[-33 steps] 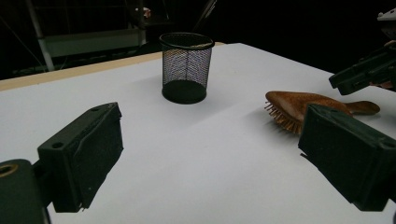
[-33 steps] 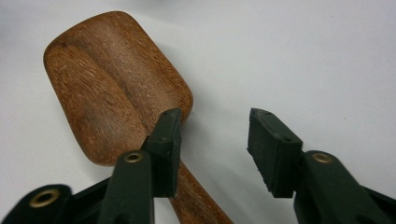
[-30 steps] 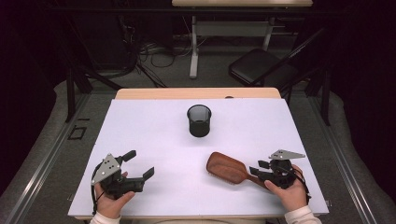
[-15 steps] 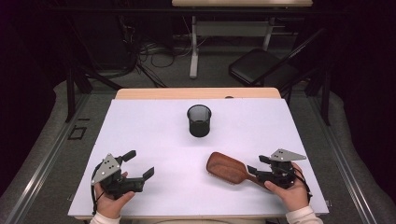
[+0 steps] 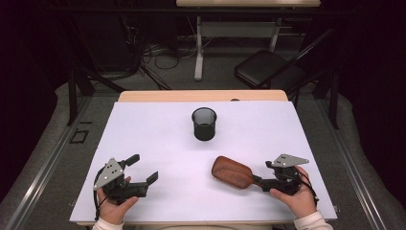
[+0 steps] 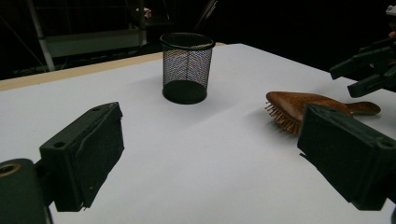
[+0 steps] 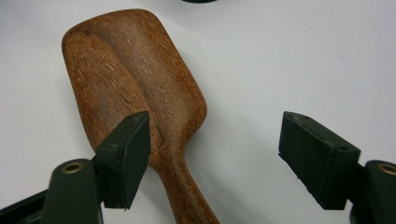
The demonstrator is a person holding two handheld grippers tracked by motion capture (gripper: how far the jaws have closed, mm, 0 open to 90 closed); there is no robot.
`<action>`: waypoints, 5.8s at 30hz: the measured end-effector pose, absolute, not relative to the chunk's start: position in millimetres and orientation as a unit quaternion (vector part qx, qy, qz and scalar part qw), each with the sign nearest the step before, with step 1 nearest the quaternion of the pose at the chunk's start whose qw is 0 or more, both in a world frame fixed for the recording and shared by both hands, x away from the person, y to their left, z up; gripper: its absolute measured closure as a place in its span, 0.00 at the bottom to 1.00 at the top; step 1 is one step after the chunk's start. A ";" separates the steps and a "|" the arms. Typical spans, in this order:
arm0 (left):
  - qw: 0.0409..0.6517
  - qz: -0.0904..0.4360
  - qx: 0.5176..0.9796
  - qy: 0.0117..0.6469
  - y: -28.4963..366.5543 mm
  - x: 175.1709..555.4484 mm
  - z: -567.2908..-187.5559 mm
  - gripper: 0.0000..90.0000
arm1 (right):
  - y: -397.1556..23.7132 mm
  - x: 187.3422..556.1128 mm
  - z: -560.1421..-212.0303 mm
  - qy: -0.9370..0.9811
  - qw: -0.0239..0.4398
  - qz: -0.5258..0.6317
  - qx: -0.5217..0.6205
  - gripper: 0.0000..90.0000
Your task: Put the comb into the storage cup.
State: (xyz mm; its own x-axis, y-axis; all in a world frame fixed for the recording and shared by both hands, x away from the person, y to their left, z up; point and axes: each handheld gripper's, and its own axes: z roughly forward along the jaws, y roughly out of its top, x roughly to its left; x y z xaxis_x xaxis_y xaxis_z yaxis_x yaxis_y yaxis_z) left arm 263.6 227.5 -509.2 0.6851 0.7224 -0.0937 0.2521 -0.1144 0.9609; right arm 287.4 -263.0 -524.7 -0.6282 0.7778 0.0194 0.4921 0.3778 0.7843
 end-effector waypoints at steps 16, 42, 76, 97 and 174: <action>0.573 0.203 0.716 0.345 227.9 263.7 -509.7 0.08 | -261.3 291.6 -514.2 0.824 0.150 0.377 0.395 0.16; 0.572 0.202 0.715 0.346 227.6 263.5 -510.6 0.08 | -249.1 297.0 -509.8 0.876 0.140 0.300 0.352 0.17; 0.573 0.202 0.715 0.345 227.4 263.3 -510.7 0.09 | -233.5 299.5 -514.2 0.919 0.119 0.231 0.297 0.34; 0.573 0.202 0.716 0.345 227.6 263.5 -510.8 0.09 | -231.9 300.9 -517.3 0.926 0.100 0.215 0.295 0.43; 0.575 0.197 0.713 0.350 228.5 264.3 -511.5 0.10 | -223.3 297.9 -524.1 0.939 0.102 0.188 0.271 0.81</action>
State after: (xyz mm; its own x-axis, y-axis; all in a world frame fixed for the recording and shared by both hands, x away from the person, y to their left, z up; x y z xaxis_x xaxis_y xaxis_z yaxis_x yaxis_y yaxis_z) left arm 264.3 228.5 -511.5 0.6780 0.7249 -0.1218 0.2729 -0.0944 0.9574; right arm 297.9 -223.3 -524.1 -0.8324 0.5468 -0.0902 0.4699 0.7827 0.4082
